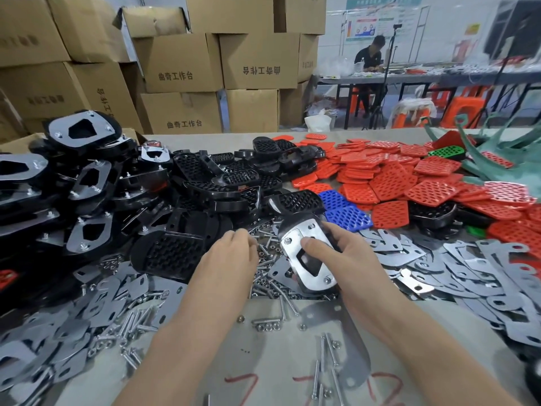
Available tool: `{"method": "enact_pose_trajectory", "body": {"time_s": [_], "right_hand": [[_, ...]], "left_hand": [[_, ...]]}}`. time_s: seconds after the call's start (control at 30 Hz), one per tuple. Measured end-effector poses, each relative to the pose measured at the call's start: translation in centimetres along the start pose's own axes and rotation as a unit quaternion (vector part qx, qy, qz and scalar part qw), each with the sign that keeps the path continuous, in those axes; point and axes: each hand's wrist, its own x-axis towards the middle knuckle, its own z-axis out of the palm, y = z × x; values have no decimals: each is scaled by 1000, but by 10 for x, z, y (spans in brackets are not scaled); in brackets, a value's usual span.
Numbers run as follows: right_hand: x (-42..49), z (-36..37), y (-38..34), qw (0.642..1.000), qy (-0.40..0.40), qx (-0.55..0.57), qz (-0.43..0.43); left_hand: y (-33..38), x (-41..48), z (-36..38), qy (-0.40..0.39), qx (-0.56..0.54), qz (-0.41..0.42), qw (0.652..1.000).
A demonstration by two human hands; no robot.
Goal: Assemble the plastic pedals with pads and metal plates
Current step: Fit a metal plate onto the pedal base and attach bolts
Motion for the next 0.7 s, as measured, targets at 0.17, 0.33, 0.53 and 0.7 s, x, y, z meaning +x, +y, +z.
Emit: {"method": "enact_pose_trajectory", "body": {"time_s": [0.17, 0.33, 0.53, 0.7], "right_hand": [[0, -1, 3, 1000, -2, -2, 13], [-1, -2, 2, 999, -35, -14, -2], [-3, -1, -3, 996, -68, -44, -46], [-8, 4, -10, 992, -83, -53, -78]], "left_hand": [[15, -5, -10, 48, -276, -15, 960], [22, -9, -9, 69, -337, 42, 938], [29, -11, -4, 72, -335, 85, 936], [31, -13, -2, 98, -318, 128, 934]]}}
